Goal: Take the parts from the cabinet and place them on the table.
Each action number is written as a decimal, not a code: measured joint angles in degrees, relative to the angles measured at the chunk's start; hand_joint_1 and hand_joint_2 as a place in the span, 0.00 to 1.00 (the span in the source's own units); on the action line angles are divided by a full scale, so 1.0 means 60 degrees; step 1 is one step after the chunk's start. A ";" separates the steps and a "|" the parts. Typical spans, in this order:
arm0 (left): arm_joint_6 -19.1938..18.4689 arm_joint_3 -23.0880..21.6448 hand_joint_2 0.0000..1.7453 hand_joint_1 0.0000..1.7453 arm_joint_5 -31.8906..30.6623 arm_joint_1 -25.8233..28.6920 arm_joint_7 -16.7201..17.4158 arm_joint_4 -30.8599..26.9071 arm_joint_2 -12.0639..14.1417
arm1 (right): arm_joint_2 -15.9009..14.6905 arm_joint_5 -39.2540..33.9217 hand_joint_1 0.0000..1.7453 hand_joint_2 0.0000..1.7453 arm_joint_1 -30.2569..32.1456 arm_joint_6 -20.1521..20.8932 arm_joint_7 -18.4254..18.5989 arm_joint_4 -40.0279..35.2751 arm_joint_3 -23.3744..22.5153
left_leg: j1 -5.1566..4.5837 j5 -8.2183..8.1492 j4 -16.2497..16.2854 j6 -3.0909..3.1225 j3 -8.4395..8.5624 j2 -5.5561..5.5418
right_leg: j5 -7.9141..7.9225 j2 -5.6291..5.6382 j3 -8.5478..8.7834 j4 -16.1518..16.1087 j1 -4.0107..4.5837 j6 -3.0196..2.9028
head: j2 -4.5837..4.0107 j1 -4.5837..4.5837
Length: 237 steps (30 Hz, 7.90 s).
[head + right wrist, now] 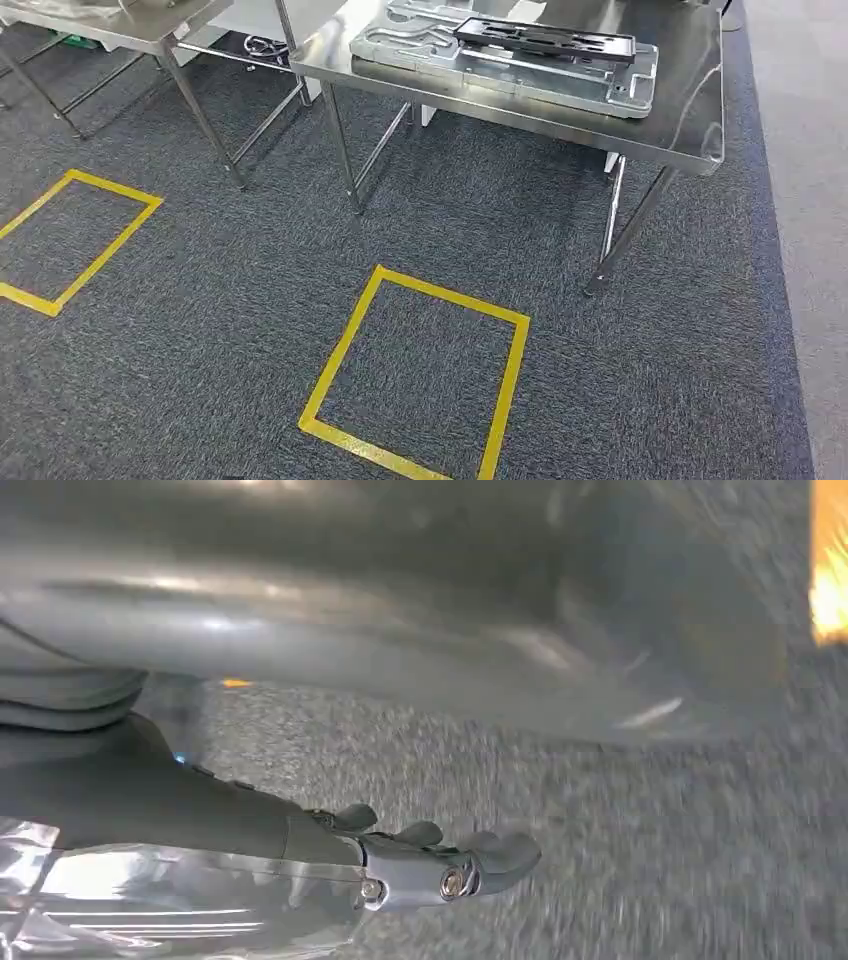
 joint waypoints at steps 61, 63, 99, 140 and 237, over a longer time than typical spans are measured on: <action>0.0040 -0.0091 0.00 0.00 -0.0281 0.0101 0.0164 0.0000 0.0172 | -0.0164 0.1469 0.00 0.00 -0.0081 0.1378 0.0492 0.0562 0.0463 | 0.0075 0.0360 0.0096 -0.0113 -0.0465 -0.0447 | -0.0064 0.0093 -0.0045 0.0097 -0.0020 -0.0064 | 0.0000 -0.0032; 0.0040 -0.0091 0.00 0.00 -0.0281 0.0102 0.0154 0.0004 0.0154 | -0.0164 0.1494 0.00 0.00 -0.0057 0.1393 0.0438 0.0562 0.0474 | 0.0048 -0.0018 0.0624 -0.0142 -0.0664 0.0393 | -0.0032 -0.0157 -0.0011 0.0032 -0.0020 -0.0206 | 0.0000 -0.0122; 0.0058 -0.0087 0.00 0.00 -0.0109 0.0043 -0.0615 0.0000 -0.0076 | -0.0433 0.1152 0.00 0.00 -0.0187 0.1502 -0.1242 0.0569 0.0022 | 0.0114 -0.0727 0.2812 -0.0259 -0.1734 0.0768 | -0.0136 -0.0777 0.0033 0.0051 0.0089 -0.0273 | 0.0000 -0.0178; 0.0022 -0.0022 0.00 0.00 -0.0135 0.0083 -0.0437 -0.0004 -0.0138 | -0.0400 0.1979 0.00 0.00 -0.0319 0.0930 -0.0703 0.0598 0.0077 | 0.0005 0.0368 0.0002 0.0308 -0.0294 0.0910 | -0.0881 -0.0544 -0.0120 0.0898 0.0073 0.0109 | 0.0000 -0.0036; -0.0426 -0.0714 0.00 0.00 -0.0539 -0.0040 -0.0470 0.0000 0.0216 | -0.0863 0.2168 0.00 0.00 -0.0409 0.0763 -0.1140 0.0678 0.0233 | -0.0014 0.0369 0.0019 0.0340 -0.0243 0.0620 | -0.0760 -0.0334 -0.1391 0.2594 0.0055 0.0229 | 0.0000 -0.0098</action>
